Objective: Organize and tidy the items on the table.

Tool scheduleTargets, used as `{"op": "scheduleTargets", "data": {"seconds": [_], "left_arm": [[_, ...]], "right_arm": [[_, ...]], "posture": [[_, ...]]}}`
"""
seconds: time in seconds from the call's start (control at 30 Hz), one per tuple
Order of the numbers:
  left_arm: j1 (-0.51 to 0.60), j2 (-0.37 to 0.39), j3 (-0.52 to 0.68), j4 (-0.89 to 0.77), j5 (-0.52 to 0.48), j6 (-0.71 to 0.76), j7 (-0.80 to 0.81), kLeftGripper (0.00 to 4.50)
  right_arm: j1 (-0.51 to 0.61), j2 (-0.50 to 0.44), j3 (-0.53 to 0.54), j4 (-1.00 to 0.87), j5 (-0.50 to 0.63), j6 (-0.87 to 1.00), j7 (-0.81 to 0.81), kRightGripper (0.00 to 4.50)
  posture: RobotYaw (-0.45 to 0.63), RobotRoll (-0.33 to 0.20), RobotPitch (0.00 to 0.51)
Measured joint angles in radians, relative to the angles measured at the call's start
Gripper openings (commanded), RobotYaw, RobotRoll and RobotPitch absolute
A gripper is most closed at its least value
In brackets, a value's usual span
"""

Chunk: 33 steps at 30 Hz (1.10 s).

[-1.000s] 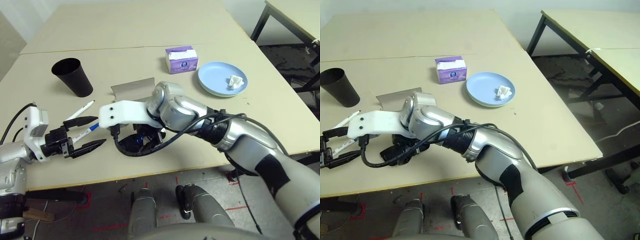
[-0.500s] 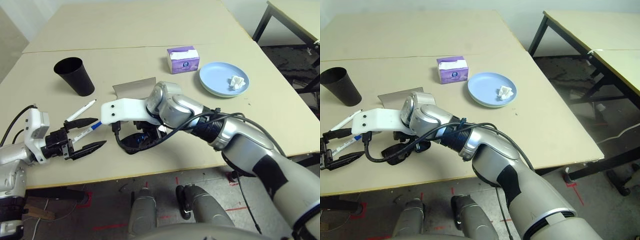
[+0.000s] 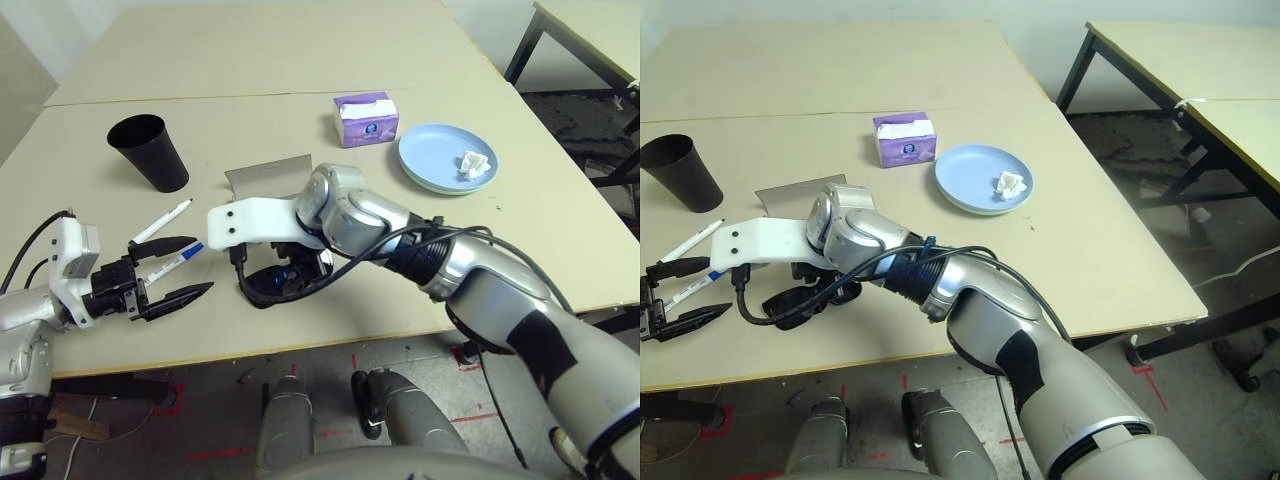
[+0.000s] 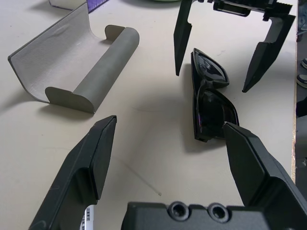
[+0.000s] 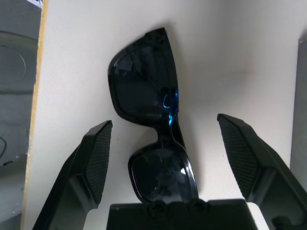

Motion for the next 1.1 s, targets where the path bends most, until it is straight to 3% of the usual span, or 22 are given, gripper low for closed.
{"op": "scheduleTargets", "data": {"seconds": [0.6, 0.73, 1.0, 1.1], "left_arm": [[0.001, 0.0, 0.0, -0.007, -0.002, 0.007, 0.008, 4.5], [0.007, 0.0, 0.0, -0.023, -0.008, 0.008, 0.01, 4.5], [0.008, -0.005, 0.002, -0.047, -0.02, 0.029, 0.03, 4.5], [0.007, -0.006, 0.008, -0.063, -0.029, 0.038, 0.04, 4.5]], "right_arm": [[0.036, -0.004, 0.01, -0.012, -0.009, -0.009, 0.017, 4.48], [0.036, -0.004, 0.011, -0.019, -0.009, -0.005, 0.025, 3.23], [0.037, -0.008, 0.009, -0.036, -0.006, 0.003, 0.035, 0.21], [0.035, -0.01, 0.0, -0.045, -0.003, 0.006, 0.043, 0.05]], "posture": [[0.05, 0.0, 0.175], [0.06, 0.0, 0.179], [0.07, 0.0, 0.175], [0.08, 0.0, 0.176]]}}
